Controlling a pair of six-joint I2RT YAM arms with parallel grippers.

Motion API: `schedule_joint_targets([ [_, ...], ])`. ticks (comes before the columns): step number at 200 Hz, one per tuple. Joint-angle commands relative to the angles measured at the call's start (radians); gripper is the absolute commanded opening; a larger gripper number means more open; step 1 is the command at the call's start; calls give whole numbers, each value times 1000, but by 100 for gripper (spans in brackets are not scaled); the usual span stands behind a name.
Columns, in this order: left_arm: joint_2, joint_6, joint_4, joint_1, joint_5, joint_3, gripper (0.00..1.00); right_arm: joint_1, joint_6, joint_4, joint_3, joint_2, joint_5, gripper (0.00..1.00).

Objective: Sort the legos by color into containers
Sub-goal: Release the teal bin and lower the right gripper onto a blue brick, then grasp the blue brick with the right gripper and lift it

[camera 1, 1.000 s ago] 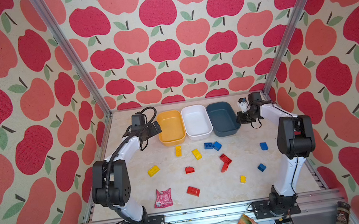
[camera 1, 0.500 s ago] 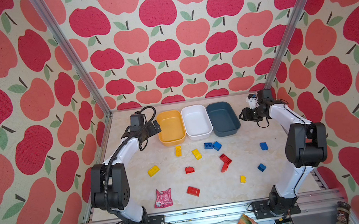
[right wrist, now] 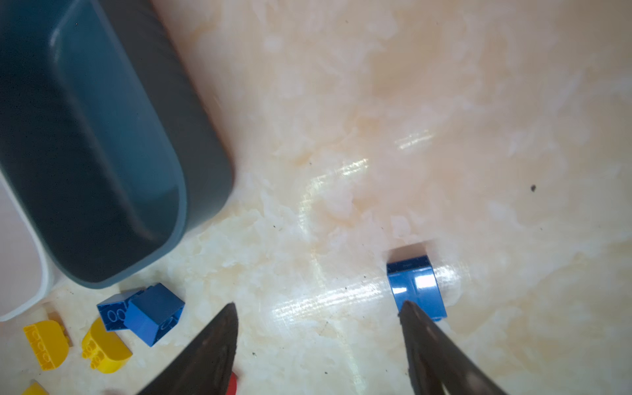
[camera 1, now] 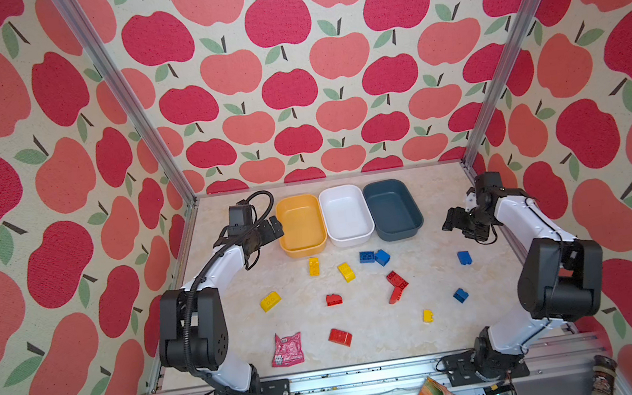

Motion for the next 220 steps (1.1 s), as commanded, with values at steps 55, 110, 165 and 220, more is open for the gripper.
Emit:
schedule_joint_targets([
  [55, -22, 0, 33, 41, 47, -35, 99, -3, -176, -28, -83, 24, 169, 79],
  [110, -34, 1, 35, 50, 52, -42, 99, -1, -242, 84, -152, 56, 163, 74],
  [165, -40, -5, 33, 50, 54, -39, 99, -2, -247, 114, -145, 118, 173, 65],
  [220, -57, -6, 32, 50, 50, -49, 99, 8, -246, 100, -144, 147, 190, 49],
])
